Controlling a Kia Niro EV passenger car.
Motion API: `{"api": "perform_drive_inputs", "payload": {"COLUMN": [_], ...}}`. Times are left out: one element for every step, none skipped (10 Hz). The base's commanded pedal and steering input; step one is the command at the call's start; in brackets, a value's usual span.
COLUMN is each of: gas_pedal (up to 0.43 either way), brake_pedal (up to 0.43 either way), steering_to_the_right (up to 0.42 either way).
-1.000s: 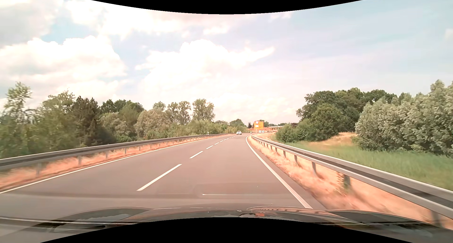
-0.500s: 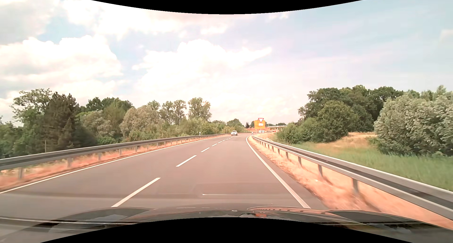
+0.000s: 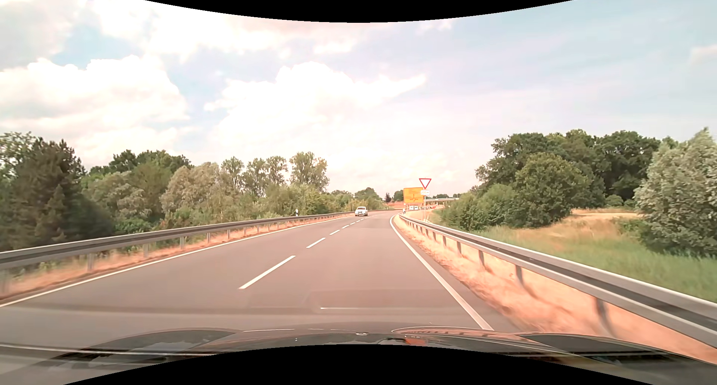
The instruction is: Follow the waypoints while adhering to traffic rules and regulations
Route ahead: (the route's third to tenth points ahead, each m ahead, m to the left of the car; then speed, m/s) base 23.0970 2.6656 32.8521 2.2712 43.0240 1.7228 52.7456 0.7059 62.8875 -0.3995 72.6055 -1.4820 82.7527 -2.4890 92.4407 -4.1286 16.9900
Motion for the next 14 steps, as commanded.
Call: {"api": "perform_drive_inputs", "payload": {"gas_pedal": [0.13, 0.13, 0.13, 0.13, 0.118, 0.087, 0.079, 0.079, 0.067, 0.067, 0.067, 0.008, 0.0, 0.0], "brake_pedal": [0.0, 0.0, 0.0, 0.0, 0.0, 0.0, 0.0, 0.0, 0.0, 0.0, 0.0, 0.0, 0.0, 0.0], "steering_to_the_right": [0.004, 0.005, 0.004, 0.005, 0.005, 0.005, 0.005, 0.005, 0.005, 0.005, 0.006, 0.006, 0.006, 0.006]}}
